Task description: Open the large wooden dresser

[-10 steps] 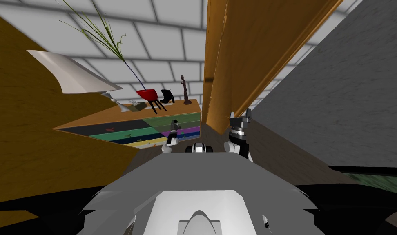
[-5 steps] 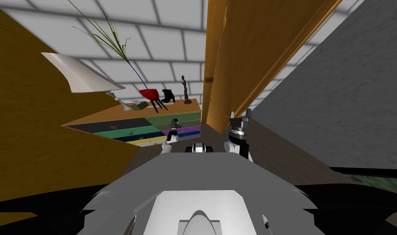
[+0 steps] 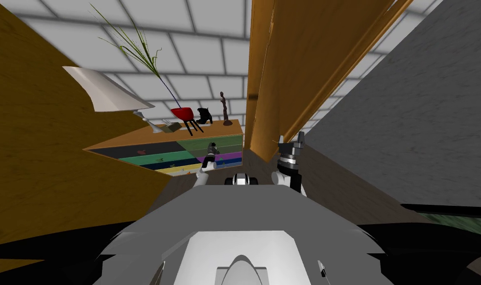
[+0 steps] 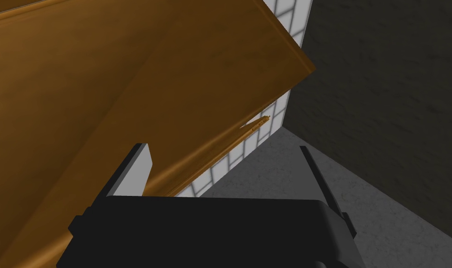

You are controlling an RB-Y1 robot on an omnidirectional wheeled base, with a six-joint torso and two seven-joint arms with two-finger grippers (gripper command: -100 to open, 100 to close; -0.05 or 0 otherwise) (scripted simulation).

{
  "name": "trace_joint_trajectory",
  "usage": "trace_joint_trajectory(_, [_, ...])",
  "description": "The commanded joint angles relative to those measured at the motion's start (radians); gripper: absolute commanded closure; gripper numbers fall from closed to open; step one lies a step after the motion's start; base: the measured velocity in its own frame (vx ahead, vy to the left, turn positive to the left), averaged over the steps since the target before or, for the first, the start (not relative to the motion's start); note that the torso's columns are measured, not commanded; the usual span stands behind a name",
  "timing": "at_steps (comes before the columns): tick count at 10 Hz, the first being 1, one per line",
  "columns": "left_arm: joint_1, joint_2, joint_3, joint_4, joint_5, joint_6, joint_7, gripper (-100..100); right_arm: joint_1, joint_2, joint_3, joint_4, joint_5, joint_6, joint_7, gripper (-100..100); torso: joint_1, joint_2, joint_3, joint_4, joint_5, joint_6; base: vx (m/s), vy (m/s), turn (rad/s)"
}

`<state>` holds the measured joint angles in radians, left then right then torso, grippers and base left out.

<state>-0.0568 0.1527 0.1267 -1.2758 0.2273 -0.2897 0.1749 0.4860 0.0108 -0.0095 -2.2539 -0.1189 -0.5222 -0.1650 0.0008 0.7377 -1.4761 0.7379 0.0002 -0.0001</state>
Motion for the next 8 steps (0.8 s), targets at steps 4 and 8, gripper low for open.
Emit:
trace_joint_trajectory(4, [0.012,-0.076,-0.018,-0.058,-0.026,0.046,-0.048,-100,0.000,0.000,0.000,0.000,0.000,0.000,0.000,0,0.002,-0.002,-0.002,-0.001,0.001,0.000,0.034,0.044,0.061])
trace_joint_trajectory(8, [0.030,-0.153,-0.038,-0.113,-0.053,0.071,-0.096,-100,0.000,0.000,0.000,0.000,0.000,0.000,0.000,0,-0.001,0.002,0.001,0.000,0.000,0.000,0.079,0.079,0.074])
